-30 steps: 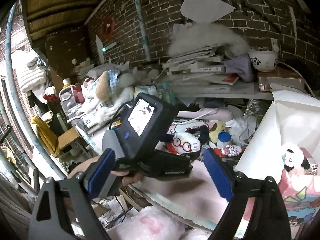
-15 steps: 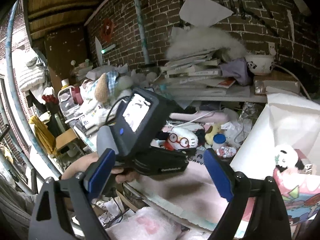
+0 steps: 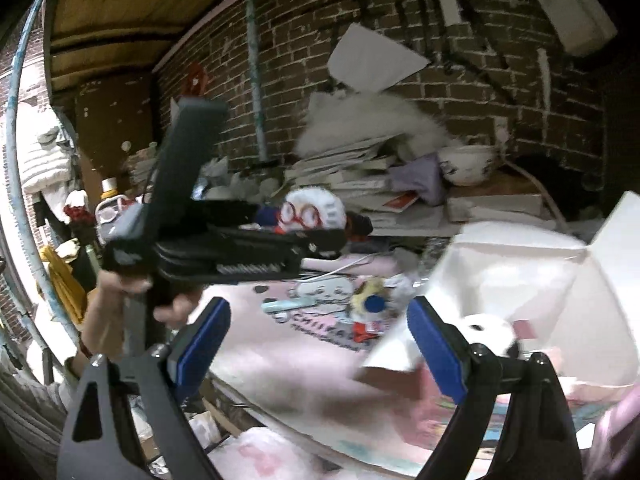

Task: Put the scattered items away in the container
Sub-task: 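Carry the white plush in the left gripper into the box and release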

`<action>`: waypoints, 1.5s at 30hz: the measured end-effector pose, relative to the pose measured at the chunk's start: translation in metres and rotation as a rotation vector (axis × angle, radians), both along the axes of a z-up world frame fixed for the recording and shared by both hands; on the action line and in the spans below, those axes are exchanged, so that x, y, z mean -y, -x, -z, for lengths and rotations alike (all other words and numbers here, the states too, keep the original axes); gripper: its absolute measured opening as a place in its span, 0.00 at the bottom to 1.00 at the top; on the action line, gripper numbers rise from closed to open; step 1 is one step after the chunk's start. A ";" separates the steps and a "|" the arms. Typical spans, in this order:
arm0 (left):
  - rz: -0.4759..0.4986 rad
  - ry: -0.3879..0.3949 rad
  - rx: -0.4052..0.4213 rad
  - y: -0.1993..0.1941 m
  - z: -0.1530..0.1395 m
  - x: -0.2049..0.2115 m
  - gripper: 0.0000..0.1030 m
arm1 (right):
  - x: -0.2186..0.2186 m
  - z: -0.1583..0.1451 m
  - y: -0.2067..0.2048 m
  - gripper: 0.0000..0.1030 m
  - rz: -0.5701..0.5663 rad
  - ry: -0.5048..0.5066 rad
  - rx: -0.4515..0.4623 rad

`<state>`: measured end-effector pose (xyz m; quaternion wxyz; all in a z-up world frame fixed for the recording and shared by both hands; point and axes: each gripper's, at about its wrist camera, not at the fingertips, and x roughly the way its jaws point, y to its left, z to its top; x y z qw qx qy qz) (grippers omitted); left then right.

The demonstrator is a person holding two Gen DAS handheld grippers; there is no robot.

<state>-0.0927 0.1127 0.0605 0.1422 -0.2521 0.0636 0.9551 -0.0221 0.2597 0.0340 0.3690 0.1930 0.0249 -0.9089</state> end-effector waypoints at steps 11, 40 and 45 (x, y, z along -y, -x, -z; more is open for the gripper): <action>0.301 0.034 0.119 0.032 -0.003 -0.109 0.50 | -0.060 -0.003 -0.012 0.86 0.082 -0.021 -0.015; 0.271 0.006 0.117 0.030 -0.004 -0.099 0.86 | -0.063 0.008 -0.004 0.86 0.207 -0.070 0.015; 0.182 -0.002 0.083 0.016 -0.007 -0.058 0.86 | -0.053 0.006 -0.001 0.86 0.225 -0.061 0.012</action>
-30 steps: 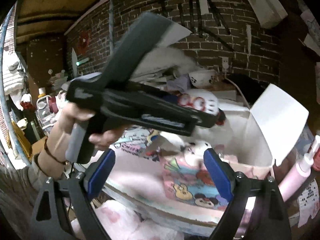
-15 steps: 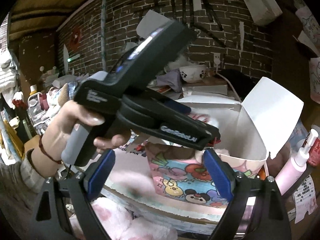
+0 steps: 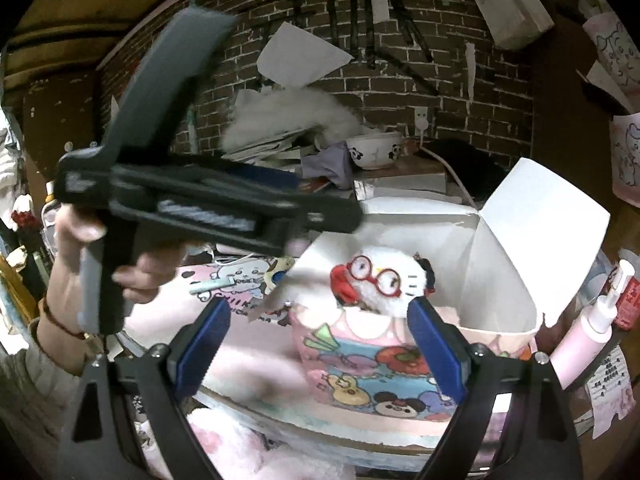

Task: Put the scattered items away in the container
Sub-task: 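Carry the white plush in the left gripper into the box and release, then close the right gripper on the red plastic toy with white figure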

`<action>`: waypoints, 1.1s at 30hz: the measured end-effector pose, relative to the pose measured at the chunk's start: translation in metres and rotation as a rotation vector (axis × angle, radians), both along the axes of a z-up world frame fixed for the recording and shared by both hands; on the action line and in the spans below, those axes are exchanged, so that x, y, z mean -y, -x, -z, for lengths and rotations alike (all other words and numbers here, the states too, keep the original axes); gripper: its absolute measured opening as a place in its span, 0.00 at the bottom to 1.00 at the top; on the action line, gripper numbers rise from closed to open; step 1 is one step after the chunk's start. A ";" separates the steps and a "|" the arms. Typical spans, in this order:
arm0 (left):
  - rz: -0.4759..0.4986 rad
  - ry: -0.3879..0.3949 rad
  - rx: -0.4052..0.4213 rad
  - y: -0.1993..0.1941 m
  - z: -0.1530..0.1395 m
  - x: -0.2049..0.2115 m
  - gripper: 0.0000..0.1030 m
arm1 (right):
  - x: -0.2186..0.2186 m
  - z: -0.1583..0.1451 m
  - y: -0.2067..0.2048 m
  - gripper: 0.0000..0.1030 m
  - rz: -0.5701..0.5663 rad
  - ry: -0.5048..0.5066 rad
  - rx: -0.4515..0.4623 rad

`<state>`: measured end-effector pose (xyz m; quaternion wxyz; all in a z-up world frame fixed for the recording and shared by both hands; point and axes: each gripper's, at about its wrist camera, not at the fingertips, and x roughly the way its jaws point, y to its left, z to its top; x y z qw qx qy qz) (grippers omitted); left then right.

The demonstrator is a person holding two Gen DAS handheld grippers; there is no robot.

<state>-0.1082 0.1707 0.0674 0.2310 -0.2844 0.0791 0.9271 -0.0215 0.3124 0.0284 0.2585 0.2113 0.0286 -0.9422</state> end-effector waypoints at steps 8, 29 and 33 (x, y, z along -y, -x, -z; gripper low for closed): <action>-0.249 0.011 0.017 -0.021 0.028 0.096 0.86 | 0.047 -0.008 -0.003 0.86 0.007 -0.053 -0.036; -0.505 -0.083 0.070 -0.067 0.100 0.237 0.86 | 0.209 0.066 0.060 0.57 0.252 -0.140 0.052; -0.473 -0.089 0.076 -0.061 0.107 0.236 0.86 | 0.202 0.082 0.084 0.57 0.379 -0.202 0.089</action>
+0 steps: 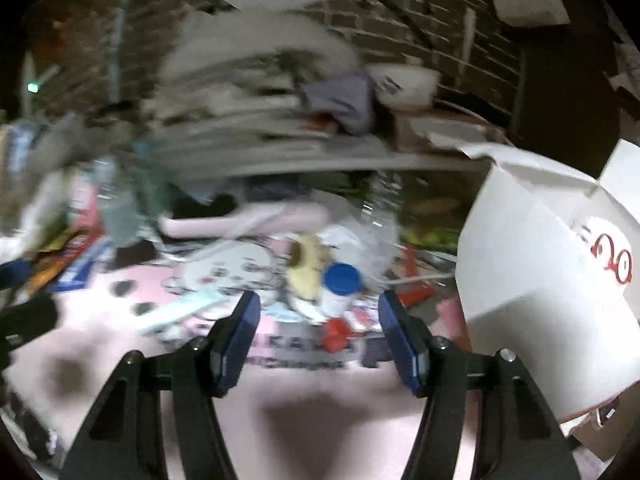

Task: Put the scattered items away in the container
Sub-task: 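Close the right gripper on the red plastic toy with white figure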

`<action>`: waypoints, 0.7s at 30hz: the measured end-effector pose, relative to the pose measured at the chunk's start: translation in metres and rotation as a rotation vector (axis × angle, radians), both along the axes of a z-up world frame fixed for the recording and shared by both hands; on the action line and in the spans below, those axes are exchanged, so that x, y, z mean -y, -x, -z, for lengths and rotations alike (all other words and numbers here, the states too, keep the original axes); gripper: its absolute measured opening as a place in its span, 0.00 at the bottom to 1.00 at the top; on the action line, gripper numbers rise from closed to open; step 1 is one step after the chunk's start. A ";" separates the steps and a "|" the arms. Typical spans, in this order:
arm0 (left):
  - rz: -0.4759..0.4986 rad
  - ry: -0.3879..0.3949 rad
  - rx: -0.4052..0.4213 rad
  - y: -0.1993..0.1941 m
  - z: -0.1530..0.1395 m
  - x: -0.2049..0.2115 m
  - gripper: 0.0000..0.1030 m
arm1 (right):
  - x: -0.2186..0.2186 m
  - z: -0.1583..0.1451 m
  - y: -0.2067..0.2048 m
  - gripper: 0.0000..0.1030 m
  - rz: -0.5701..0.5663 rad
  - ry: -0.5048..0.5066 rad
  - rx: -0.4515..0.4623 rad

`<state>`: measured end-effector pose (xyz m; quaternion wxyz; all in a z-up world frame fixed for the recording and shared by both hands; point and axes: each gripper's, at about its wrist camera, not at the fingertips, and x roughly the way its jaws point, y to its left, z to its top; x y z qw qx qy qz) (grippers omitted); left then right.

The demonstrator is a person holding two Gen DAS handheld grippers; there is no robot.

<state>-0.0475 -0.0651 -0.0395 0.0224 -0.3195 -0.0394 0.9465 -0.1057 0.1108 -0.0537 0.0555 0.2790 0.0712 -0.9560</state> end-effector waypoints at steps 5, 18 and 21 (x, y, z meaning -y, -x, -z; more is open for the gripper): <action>0.026 -0.002 0.006 0.006 0.006 -0.004 0.86 | -0.008 0.013 0.023 0.57 0.069 -0.042 0.060; 0.030 -0.015 0.010 0.006 0.009 -0.001 0.86 | -0.022 0.024 0.037 0.46 0.127 -0.030 0.126; 0.030 -0.014 0.010 0.005 0.009 -0.001 0.86 | -0.024 0.024 0.032 0.43 0.132 -0.028 0.113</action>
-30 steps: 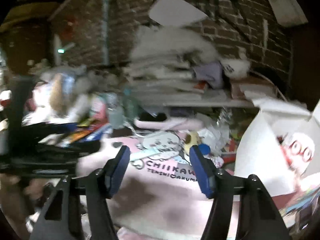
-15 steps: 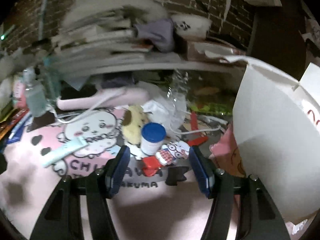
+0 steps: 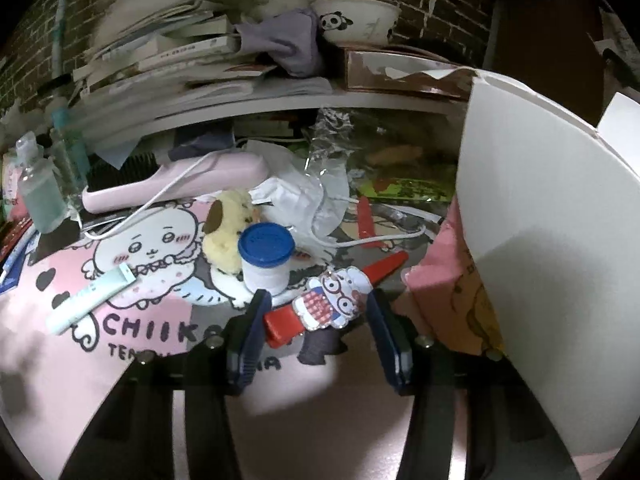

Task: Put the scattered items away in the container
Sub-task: 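Close the right gripper on the red plastic toy with white figure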

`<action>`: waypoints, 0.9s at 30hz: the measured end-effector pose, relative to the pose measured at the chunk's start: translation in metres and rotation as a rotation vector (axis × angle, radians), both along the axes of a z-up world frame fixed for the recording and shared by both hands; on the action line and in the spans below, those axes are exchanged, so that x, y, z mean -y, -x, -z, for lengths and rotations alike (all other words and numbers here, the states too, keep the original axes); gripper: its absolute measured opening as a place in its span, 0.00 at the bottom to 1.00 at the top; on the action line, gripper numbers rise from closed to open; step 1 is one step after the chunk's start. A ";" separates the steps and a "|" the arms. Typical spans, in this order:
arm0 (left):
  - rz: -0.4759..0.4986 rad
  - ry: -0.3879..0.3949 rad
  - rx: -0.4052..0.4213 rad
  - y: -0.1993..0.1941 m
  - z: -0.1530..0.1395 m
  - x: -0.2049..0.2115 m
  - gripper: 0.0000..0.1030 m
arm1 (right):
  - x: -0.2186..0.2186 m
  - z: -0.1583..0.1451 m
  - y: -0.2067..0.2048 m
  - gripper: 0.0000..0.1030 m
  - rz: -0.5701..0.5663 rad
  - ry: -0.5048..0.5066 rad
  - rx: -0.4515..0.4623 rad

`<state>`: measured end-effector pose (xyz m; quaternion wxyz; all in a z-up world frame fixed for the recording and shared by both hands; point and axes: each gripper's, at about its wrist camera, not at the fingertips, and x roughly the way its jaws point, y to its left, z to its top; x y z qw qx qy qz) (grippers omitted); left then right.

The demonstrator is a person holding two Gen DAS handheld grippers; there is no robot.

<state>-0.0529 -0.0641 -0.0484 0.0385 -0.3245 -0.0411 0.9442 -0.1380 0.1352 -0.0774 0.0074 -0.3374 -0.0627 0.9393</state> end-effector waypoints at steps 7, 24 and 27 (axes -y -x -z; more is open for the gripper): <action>0.006 0.001 0.004 -0.001 -0.001 0.000 0.86 | -0.003 -0.001 -0.010 0.22 -0.002 -0.008 -0.029; 0.032 0.025 0.027 0.004 0.002 -0.012 0.86 | -0.008 0.008 -0.022 0.51 0.041 -0.073 -0.076; 0.034 0.029 0.028 0.004 0.003 -0.013 0.86 | -0.019 0.008 -0.018 0.45 0.069 -0.021 -0.055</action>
